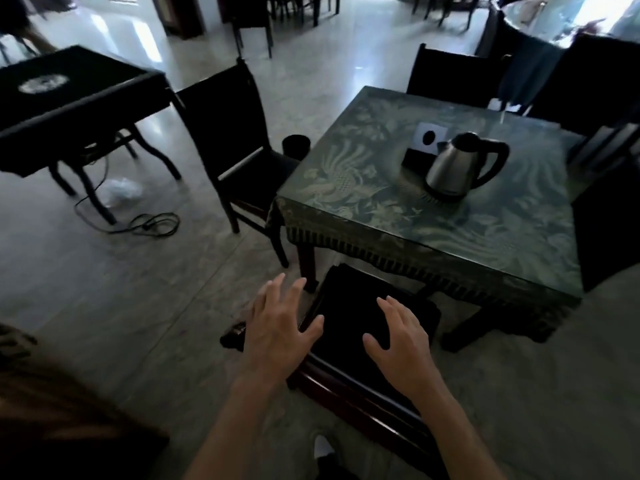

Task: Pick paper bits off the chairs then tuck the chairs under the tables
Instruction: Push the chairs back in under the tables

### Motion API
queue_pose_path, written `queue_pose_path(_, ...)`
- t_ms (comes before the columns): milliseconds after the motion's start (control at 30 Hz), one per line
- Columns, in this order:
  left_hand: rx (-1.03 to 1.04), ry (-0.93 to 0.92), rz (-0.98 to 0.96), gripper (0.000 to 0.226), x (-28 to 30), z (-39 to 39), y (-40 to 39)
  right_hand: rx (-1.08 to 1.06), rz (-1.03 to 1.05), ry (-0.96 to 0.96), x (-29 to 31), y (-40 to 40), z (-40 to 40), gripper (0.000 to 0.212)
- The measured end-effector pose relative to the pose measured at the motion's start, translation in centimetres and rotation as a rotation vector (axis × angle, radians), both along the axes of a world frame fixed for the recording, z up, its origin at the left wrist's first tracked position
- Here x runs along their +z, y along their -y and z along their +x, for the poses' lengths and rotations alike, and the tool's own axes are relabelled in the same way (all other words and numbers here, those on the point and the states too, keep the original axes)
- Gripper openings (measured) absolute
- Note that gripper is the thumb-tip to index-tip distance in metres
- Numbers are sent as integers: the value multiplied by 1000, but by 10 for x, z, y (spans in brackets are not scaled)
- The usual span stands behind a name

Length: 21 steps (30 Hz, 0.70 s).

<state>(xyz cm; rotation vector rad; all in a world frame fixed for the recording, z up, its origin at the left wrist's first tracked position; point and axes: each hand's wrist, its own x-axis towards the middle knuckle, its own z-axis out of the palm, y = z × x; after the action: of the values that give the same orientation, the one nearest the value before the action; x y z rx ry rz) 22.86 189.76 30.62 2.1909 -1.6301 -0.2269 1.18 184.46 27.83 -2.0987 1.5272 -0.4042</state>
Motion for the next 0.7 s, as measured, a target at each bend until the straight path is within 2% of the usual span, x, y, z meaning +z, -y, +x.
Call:
queue_pose_path(367, -310, 70, -33, 72, 1, -4, 51, -290, -74, -38, 16, -7, -6, 71)
queue_pose_path(700, -536, 68, -80, 75, -2, 11, 46, -481, -99, -80, 30, -55, 13, 72)
